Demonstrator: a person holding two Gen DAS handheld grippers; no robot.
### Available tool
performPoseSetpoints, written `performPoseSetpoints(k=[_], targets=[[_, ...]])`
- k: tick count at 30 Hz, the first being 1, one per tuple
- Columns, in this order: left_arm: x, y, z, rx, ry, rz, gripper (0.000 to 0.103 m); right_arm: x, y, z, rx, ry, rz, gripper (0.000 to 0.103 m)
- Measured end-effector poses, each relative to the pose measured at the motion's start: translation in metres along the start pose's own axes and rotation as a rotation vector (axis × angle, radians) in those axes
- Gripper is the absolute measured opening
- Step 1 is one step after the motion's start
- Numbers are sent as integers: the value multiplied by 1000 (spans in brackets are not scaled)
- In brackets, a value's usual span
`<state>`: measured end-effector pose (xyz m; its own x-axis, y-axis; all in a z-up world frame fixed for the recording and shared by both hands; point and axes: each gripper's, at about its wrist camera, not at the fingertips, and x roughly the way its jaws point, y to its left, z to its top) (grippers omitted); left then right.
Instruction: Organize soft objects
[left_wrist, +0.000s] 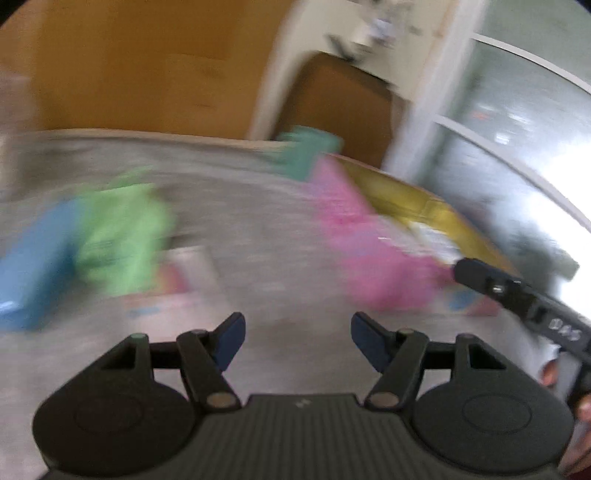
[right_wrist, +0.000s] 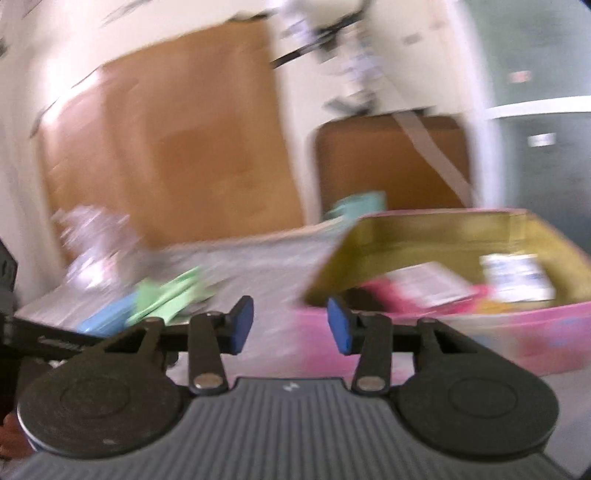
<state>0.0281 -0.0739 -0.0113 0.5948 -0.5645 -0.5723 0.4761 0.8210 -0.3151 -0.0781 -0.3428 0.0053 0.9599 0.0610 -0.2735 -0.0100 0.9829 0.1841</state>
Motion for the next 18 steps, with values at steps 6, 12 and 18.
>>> performPoseSetpoints(k=[6, 12, 18], targets=[[-29, 80, -16, -104, -75, 195, 64, 57, 78, -15, -106, 158, 164, 46], [-39, 108, -19, -198, -142, 138, 64, 141, 141, -9, -123, 266, 238, 58], [-38, 108, -19, -205, -145, 97, 64, 202, 192, -7, -145, 334, 267, 58]])
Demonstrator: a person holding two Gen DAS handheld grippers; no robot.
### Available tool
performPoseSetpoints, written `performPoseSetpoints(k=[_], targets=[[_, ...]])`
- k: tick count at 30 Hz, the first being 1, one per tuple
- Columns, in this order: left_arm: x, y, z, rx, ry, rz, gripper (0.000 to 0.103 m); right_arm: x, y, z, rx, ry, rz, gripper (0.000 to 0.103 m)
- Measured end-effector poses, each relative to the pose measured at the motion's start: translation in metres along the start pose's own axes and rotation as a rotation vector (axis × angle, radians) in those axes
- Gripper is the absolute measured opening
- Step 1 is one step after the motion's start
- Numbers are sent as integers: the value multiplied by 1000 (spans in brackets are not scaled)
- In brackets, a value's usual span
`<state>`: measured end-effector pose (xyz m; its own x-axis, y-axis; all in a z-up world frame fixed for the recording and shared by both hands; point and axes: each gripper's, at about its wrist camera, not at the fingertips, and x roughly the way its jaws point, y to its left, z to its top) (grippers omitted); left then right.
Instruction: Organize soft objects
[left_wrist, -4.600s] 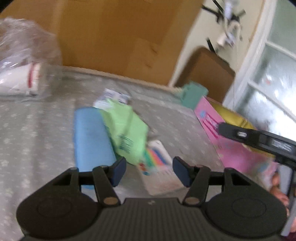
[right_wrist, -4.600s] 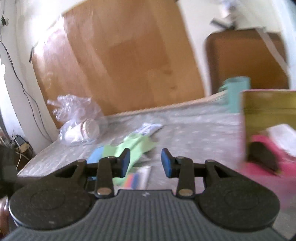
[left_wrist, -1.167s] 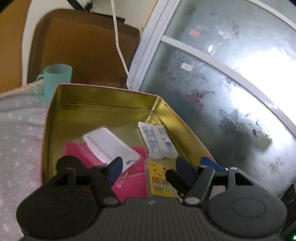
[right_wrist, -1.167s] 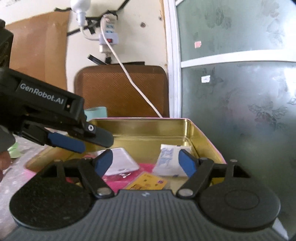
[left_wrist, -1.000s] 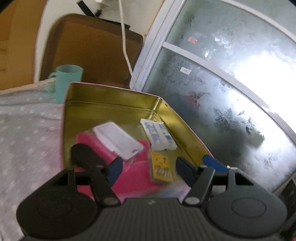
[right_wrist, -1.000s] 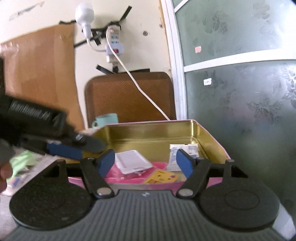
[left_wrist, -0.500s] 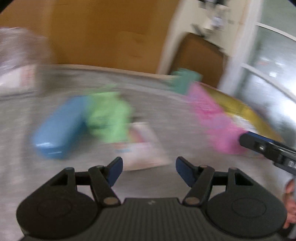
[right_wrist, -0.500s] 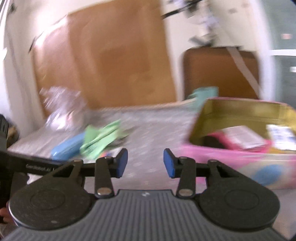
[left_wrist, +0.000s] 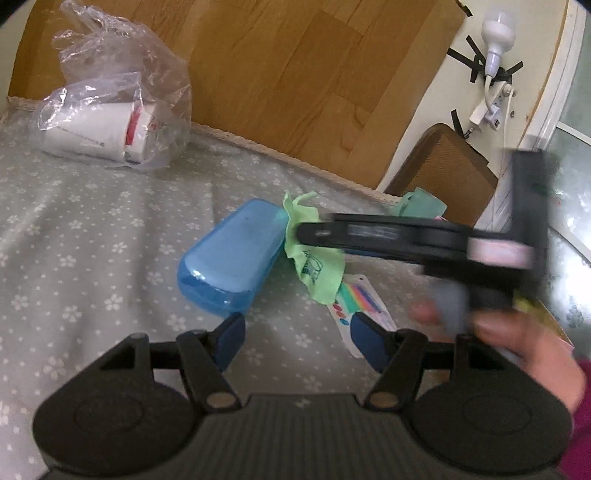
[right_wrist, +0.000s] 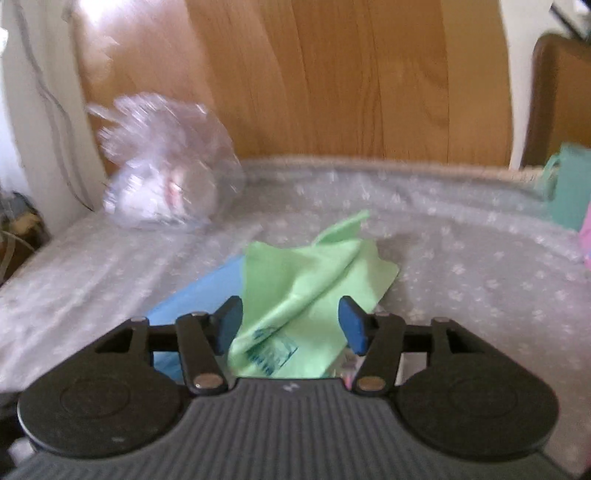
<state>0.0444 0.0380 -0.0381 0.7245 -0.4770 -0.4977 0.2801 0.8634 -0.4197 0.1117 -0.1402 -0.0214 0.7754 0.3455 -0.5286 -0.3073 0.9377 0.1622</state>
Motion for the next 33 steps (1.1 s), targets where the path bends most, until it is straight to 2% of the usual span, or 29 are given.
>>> performPoseSetpoints(k=[1, 2, 3, 5, 6, 12, 17, 22, 24, 25, 26, 28, 33], targets=[[1, 1, 0, -6, 4, -5, 64, 8, 1, 2, 7, 24, -13, 45], [1, 3, -1, -12, 8, -10, 64, 22, 1, 3, 18, 61, -29, 17], [1, 5, -2, -21, 11, -14, 64, 30, 0, 3, 24, 63, -48, 4], [2, 7, 0, -34, 15, -18, 64, 36, -1, 5, 9, 61, -54, 5], [2, 7, 0, -36, 18, -19, 64, 33, -4, 6, 43, 61, -48, 5], [2, 1, -3, -5, 28, -14, 66, -45, -21, -14, 76, -18, -40, 5], [2, -10, -7, 59, 37, -6, 68, -134, -42, -71, 55, -28, -101, 6], [3, -22, -12, 118, 40, 20, 69, -184, -48, -130, 101, -19, -180, 11], [4, -25, -13, 130, 45, 37, 69, -188, -50, -144, 138, -5, -178, 15], [4, -25, -13, 134, 46, 43, 68, -193, -51, -148, 147, -27, -174, 19], [4, -25, -13, 136, 47, 49, 68, -196, -50, -151, 150, -36, -169, 31], [4, -27, -14, 140, 49, 58, 68, -197, -45, -149, 145, -42, -168, 46], [2, -29, -15, 139, 77, 51, 69, -201, -41, -150, 122, -68, -157, 47]])
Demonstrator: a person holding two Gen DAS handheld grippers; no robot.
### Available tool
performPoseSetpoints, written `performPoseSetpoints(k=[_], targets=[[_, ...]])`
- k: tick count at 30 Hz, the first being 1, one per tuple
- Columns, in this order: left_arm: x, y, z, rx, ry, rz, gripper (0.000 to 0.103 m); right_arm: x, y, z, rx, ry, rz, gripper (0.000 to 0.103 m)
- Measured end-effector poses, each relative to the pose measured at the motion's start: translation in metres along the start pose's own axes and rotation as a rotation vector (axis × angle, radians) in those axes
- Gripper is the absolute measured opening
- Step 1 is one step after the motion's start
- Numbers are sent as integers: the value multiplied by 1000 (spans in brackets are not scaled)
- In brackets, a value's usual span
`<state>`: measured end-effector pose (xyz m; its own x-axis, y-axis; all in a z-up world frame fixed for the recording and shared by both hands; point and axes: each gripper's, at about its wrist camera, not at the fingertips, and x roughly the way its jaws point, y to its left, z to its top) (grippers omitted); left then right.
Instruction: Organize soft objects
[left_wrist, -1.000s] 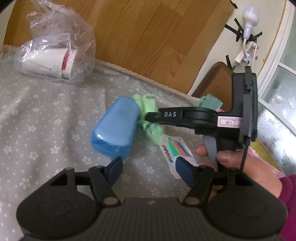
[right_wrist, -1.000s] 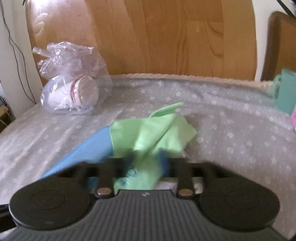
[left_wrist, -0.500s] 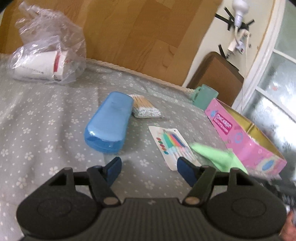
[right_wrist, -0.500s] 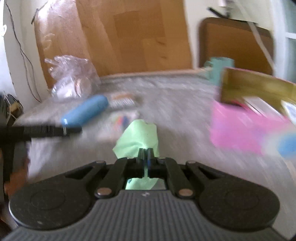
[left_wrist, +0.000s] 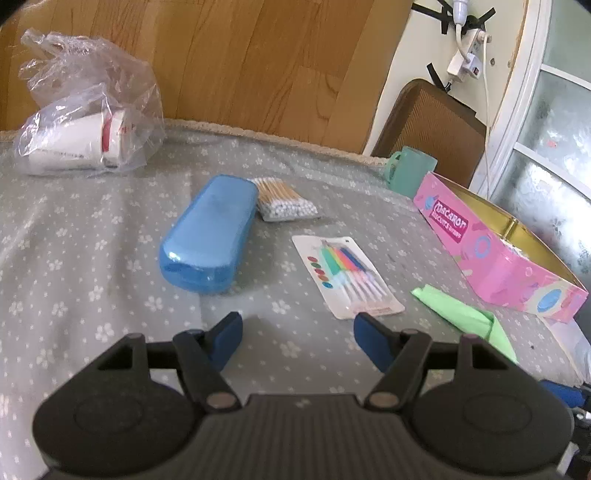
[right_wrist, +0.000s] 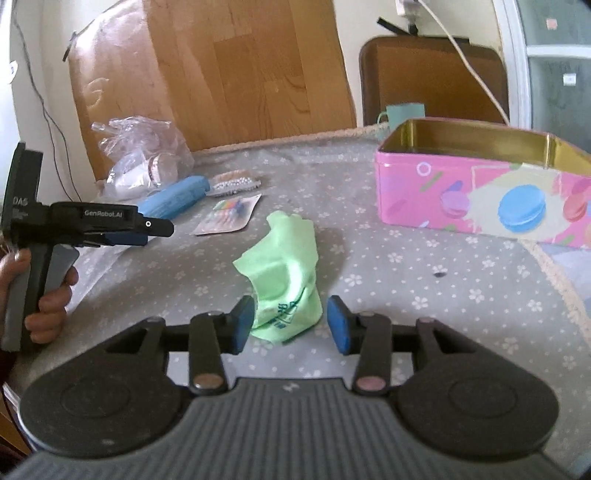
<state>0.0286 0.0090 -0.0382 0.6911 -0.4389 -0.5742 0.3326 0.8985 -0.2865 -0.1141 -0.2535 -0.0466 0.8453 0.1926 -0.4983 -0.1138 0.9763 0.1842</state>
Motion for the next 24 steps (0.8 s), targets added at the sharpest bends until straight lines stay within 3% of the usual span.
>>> performPoseSetpoints(k=[5, 10, 12, 15, 16, 17, 18, 19, 21, 24], targets=[[-9, -27, 6, -64, 62, -153, 70, -13, -4, -7, -36, -38, -34, 54], [-5, -93, 13, 66, 102, -267, 75, -11, -6, -10, -31, -50, -34, 57], [6, -118, 12, 110, 131, -282, 75, -7, -8, -8, -40, -45, -20, 57], [31, -142, 5, 160, 180, -229, 75, 2, -4, 0, -80, -35, -6, 56], [42, -145, 1, 164, 205, -200, 62, 7, -1, 3, -100, -31, -4, 48], [50, -144, -3, 163, 228, -199, 47, 13, 1, 6, -121, -20, -4, 18], [49, -146, -5, 183, 193, -197, 35, 21, 2, 8, -141, 0, -4, 15], [54, -146, -5, 180, 237, -234, 11, 32, 4, 9, -155, 29, 3, 10], [53, -144, 0, 136, 248, -287, 10, 37, 4, 8, -159, 15, 33, 9], [33, -159, 20, 181, 164, -317, 11, 28, 13, 9, -205, -66, 7, 9]])
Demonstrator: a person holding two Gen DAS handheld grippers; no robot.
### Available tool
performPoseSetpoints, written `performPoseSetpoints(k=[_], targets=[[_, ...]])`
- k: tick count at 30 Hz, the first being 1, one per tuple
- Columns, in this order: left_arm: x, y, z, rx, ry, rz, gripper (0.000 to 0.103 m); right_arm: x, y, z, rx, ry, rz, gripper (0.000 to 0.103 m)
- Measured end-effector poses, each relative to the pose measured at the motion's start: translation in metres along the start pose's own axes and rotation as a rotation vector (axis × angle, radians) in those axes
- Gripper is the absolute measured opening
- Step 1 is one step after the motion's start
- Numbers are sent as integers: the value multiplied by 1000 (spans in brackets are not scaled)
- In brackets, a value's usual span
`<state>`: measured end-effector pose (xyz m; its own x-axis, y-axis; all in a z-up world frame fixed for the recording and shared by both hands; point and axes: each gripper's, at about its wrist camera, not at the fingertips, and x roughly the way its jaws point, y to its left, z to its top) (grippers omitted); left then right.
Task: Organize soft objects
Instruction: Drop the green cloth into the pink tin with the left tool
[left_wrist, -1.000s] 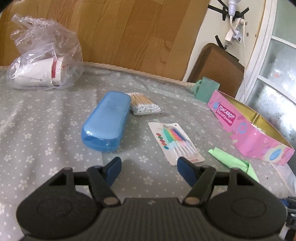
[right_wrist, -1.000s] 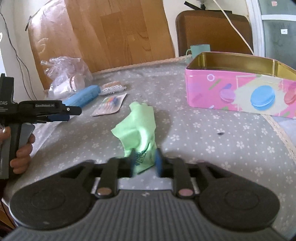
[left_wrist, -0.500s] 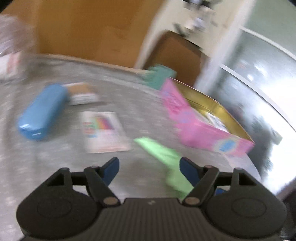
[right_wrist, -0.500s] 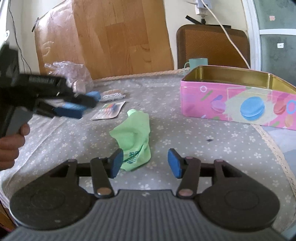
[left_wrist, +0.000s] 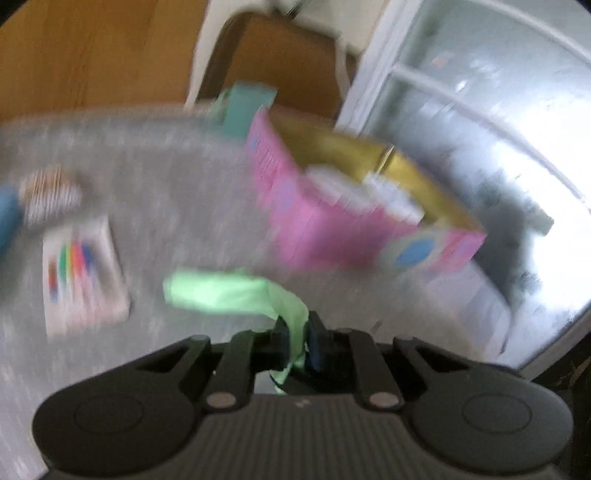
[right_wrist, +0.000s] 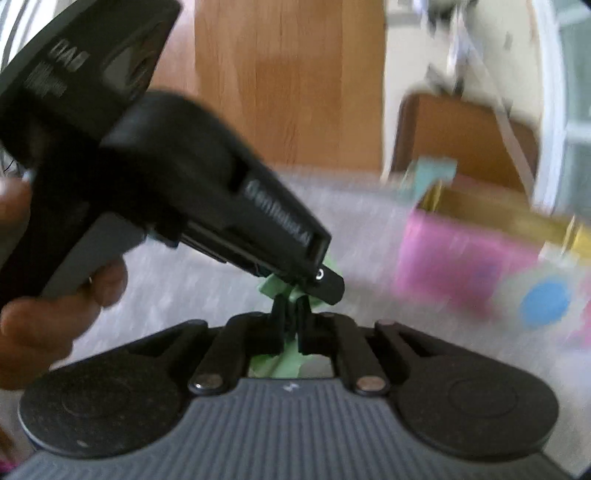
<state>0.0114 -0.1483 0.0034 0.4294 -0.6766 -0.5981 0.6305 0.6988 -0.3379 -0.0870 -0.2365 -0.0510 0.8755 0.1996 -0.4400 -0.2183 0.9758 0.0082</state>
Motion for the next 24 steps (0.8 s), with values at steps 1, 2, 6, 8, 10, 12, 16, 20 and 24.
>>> performPoseSetpoints(k=[1, 2, 6, 8, 10, 12, 16, 20, 24], targets=[[-7, -7, 10, 19, -36, -21, 11, -6, 2, 2, -26, -47, -24, 9], [-12, -13, 19, 38, -67, -40, 11, -14, 2, 6, -40, -102, -51, 9], [-10, -45, 61, 139, -162, -112, 12, -38, -14, 29, -57, -293, -154, 9], [3, -57, 82, 176, -182, -140, 12, -42, -31, 43, -48, -348, -206, 9], [23, -70, 101, 199, -192, -178, 13, -41, -51, 54, -34, -368, -251, 9], [44, -79, 114, 210, -193, -213, 19, -37, -73, 64, -10, -378, -295, 10], [104, -89, 133, 219, -158, -111, 69, -8, -119, 79, 59, -326, -362, 55], [113, -65, 122, 136, -140, -17, 68, 25, -158, 73, 146, -137, -438, 55], [79, -38, 93, 69, -186, -13, 68, -14, -154, 47, 249, -213, -388, 55]])
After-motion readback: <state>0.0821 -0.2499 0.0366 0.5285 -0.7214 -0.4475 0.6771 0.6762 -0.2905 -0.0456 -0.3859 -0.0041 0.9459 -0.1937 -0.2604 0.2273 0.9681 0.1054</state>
